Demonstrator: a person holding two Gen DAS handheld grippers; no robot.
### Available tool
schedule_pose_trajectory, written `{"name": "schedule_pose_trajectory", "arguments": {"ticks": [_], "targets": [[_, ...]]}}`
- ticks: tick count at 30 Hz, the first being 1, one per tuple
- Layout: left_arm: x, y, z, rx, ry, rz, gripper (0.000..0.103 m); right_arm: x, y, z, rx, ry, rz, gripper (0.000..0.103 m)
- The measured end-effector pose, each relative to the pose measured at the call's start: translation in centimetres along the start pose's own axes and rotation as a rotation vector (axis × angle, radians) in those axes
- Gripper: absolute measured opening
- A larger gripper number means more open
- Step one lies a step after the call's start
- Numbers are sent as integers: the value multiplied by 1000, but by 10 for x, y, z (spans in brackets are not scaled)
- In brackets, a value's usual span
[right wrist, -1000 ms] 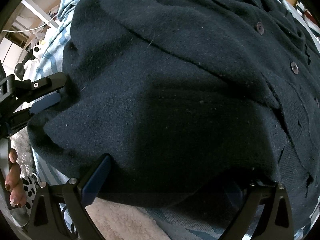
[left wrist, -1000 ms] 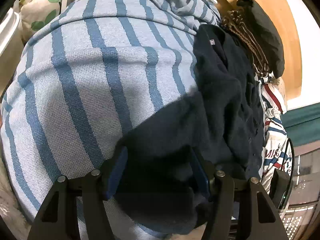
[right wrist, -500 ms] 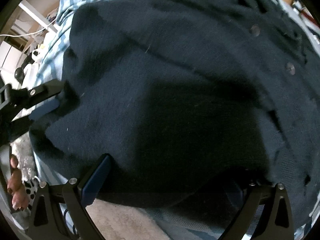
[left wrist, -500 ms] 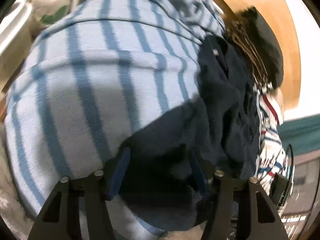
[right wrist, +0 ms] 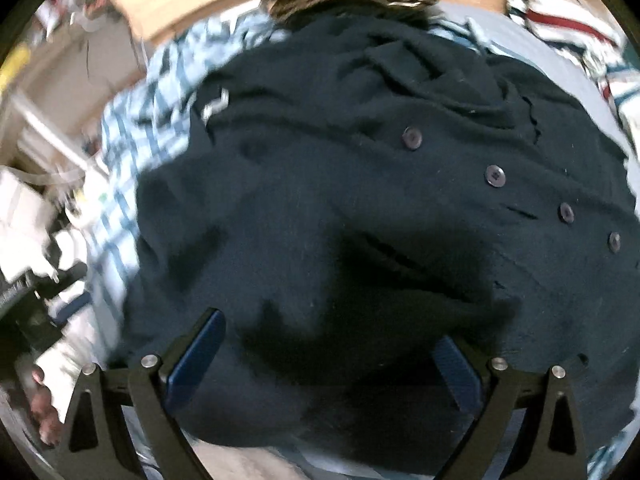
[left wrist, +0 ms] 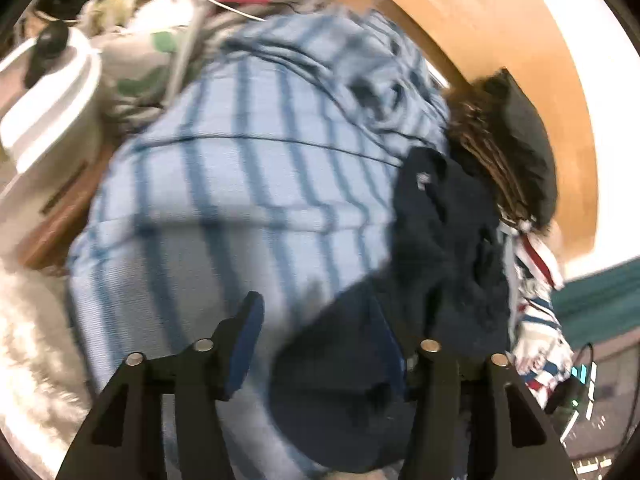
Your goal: Fold clothes
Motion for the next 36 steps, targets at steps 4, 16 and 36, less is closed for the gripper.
{"name": "schedule_pose_trajectory", "arguments": {"ticks": [4,16,36], "targets": [[7,-37,16,13,-21,-49,80,-2,-13,-6,45,-121,11,102],[-16,-118,84,45,-292,-127,76,0,-120,-58,56,-242,-36,103],[41,-77,29,83,-86,-6,75,2,-120,-92,76,-128,-16,103]]}}
Point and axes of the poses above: each gripper's, at about its wrist camera, not at the fingertips, and y roughly against the way its jaws point, z to its right, x to its top, the point moved 2 cm from there along -y, roughly the way its jaws point, and after that the axes turned 8 degrees about z, right-handed, at the moved point
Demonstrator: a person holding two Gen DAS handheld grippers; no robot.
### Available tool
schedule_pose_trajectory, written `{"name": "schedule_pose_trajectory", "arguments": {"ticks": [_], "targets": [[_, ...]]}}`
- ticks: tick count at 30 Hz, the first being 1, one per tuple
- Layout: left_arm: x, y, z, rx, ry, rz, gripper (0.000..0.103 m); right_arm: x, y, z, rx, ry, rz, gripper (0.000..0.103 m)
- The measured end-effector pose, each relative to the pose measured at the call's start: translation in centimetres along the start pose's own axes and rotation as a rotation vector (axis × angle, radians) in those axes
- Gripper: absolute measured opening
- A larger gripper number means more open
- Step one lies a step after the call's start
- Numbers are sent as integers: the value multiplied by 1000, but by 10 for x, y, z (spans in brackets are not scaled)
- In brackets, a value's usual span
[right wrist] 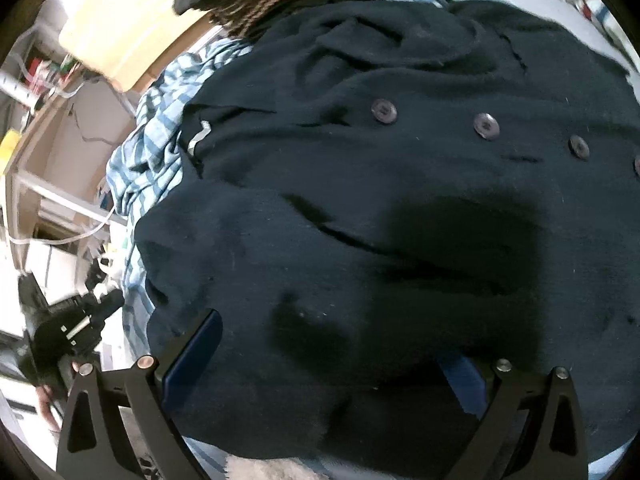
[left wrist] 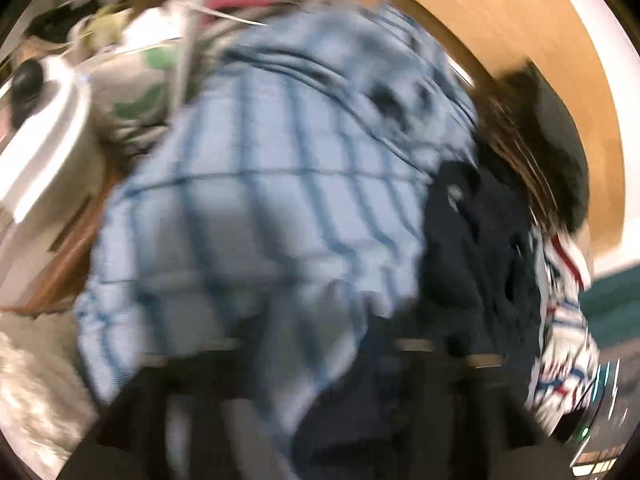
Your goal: Fold clothes
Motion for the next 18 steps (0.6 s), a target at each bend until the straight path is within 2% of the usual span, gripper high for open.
{"name": "schedule_pose_trajectory", "arguments": {"ticks": [2,4,6,8,9,10,11,12,13,14,15,17,18], "targets": [[-7,-9,25,-42,-59,-20,77,-1,-1,-6,-38,55,-1,103],[-15,-25,56,-46,-155,-53,77,-2,-3,-12,-75,110,-2,103],[-29,-39,85,-13,-294,-73,77,-3,-6,-18,-104,151,-4,103],[-44,-57,107,53,-436,-105,77,-7,-6,-19,-108,161,-14,103],[-52,-67,116,93,-505,-123,71,-9,-5,-18,-108,162,-20,103],[-58,-75,120,148,-557,-125,58,-11,-3,-15,-109,161,-23,103],[-59,-78,121,182,-574,-115,54,-13,0,-12,-111,158,-26,103],[-55,-76,117,178,-536,-98,49,-14,2,-9,-113,156,-29,103],[-51,-74,113,174,-498,-80,39,-16,5,-5,-115,154,-31,103],[-46,-72,109,168,-451,-64,36,-17,7,-3,-117,153,-33,103],[-38,-66,97,154,-359,-52,29,-18,9,-1,-121,154,-31,103],[-25,-60,76,164,-237,-33,22,-19,11,2,-132,162,-26,103],[-20,-56,66,202,-211,-8,20,-18,12,2,-138,172,-21,103]]}}
Point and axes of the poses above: each gripper's, at about its wrist camera, not at the fingertips, and y roughly against the way its jaws point, z to its right, x to its top, the point moved 2 cm from there along -y, roughly the way its jaws point, and after that the axes turned 8 degrees about z, right-handed, at the moved point
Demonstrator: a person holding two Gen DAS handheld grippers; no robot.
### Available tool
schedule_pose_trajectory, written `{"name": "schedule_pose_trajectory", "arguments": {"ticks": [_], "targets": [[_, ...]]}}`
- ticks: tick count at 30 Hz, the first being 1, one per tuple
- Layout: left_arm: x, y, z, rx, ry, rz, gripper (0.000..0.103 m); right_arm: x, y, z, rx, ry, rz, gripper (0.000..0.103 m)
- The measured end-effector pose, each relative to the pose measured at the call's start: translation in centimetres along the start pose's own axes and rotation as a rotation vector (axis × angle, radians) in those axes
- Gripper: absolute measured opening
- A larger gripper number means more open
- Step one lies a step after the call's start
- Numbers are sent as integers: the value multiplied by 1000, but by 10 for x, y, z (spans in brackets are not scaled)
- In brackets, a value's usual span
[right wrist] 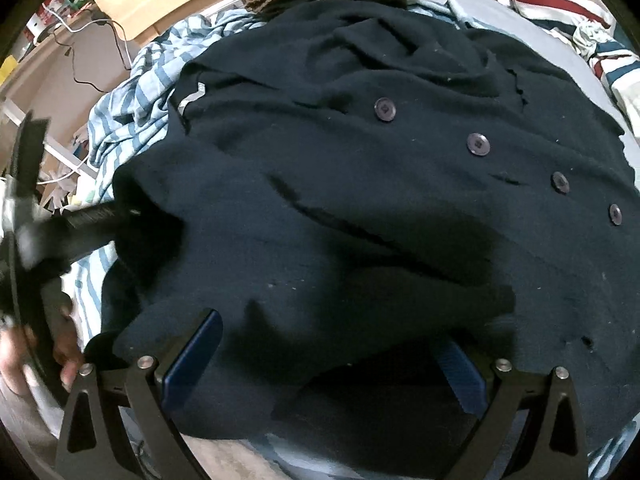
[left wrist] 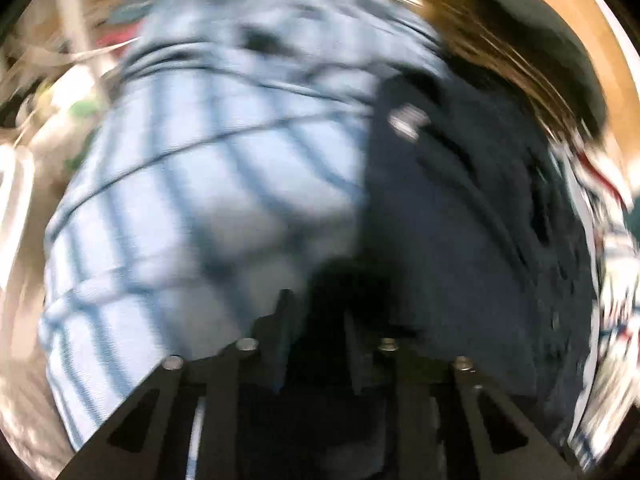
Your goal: Fold clothes
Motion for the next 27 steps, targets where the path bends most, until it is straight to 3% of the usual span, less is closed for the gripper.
{"name": "schedule_pose_trajectory", "arguments": {"ticks": [2,3,7,11,12,14,15,16,17,22,24,27], "targets": [[6,4,-23,86,54,37,2,-1,3,1,-12,20,13,103],[9,6,-37,165,64,57,0,-1,5,1,-12,24,19,103],[17,9,-77,30,193,2,0,1,5,-2,15,12,37,103],[20,17,-77,-168,229,-44,1,5,-1,-8,41,-5,38,103],[20,16,-71,-202,232,-58,7,6,-1,-10,37,-5,41,103],[19,13,-56,-251,216,-76,34,6,-1,-13,29,6,45,103],[19,11,-47,-272,203,-83,61,6,-1,-14,24,12,47,103],[19,10,-34,-283,180,-82,77,6,-1,-15,16,19,46,103],[19,9,-22,-294,157,-82,78,5,-1,-15,6,27,44,103],[9,-13,42,-286,-25,-153,78,3,0,-7,-26,27,40,103],[2,-26,65,-246,-130,-171,76,3,0,-4,-27,24,41,103],[-3,-30,80,-167,-211,-120,36,3,2,-3,-30,36,55,103]]}}
Point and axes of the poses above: each gripper's, at about its wrist camera, not at the fingertips, and y roughly against the way its jaws point, z to its right, x to its top, the point moved 2 cm from there along -y, roughly the way its jaws point, and after that the axes turned 8 degrees about z, right-handed, at the moved point
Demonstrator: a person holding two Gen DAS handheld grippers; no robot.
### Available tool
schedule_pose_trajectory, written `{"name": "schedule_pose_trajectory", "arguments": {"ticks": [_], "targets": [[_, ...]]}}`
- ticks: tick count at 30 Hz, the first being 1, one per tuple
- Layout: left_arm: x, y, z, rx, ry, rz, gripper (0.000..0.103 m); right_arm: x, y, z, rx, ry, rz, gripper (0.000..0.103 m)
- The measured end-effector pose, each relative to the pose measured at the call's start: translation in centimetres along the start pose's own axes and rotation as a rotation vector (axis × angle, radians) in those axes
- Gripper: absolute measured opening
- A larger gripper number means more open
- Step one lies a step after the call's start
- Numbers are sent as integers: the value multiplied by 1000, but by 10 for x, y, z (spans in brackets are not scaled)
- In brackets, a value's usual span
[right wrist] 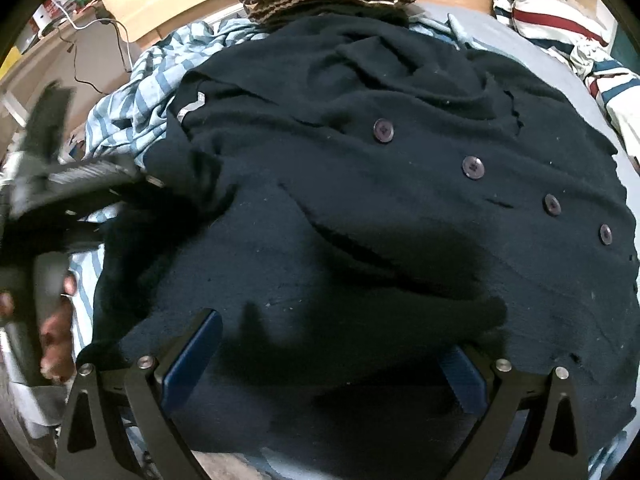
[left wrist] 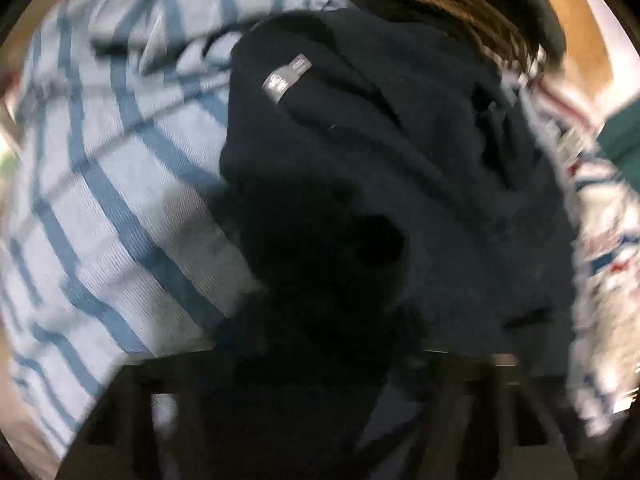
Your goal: Fold clothes
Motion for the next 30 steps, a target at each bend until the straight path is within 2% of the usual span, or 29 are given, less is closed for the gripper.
{"name": "schedule_pose_trajectory", "arguments": {"ticks": [2,4,8,10,13,17,20,22,30], "targets": [[0,1,4,52,-22,43,26,0,3,-1,-2,17,21,103],[3,11,-11,69,54,98,20,2,5,-3,7,29,29,103],[9,23,-38,91,121,145,16,7,4,-7,28,40,20,103],[12,28,-56,158,135,161,14,11,1,-9,35,35,12,102],[16,24,-76,75,191,122,14,20,-4,-16,50,66,7,85],[13,26,-72,76,166,124,14,30,-26,-32,27,158,-19,60],[12,23,-73,67,184,119,14,28,-53,-52,11,262,-80,51],[9,21,-81,57,208,104,14,19,-72,-57,-16,317,-127,51],[6,11,-75,89,191,93,17,6,-74,-56,6,346,-72,56]]}}
Point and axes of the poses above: each gripper's, at about its wrist camera, not at the fingertips, and y roughly against the way its jaws point, z to its right, x to its top, the point moved 2 cm from there along -y, roughly the way its jaws point, and after that the axes turned 8 degrees about z, right-handed, at the moved point
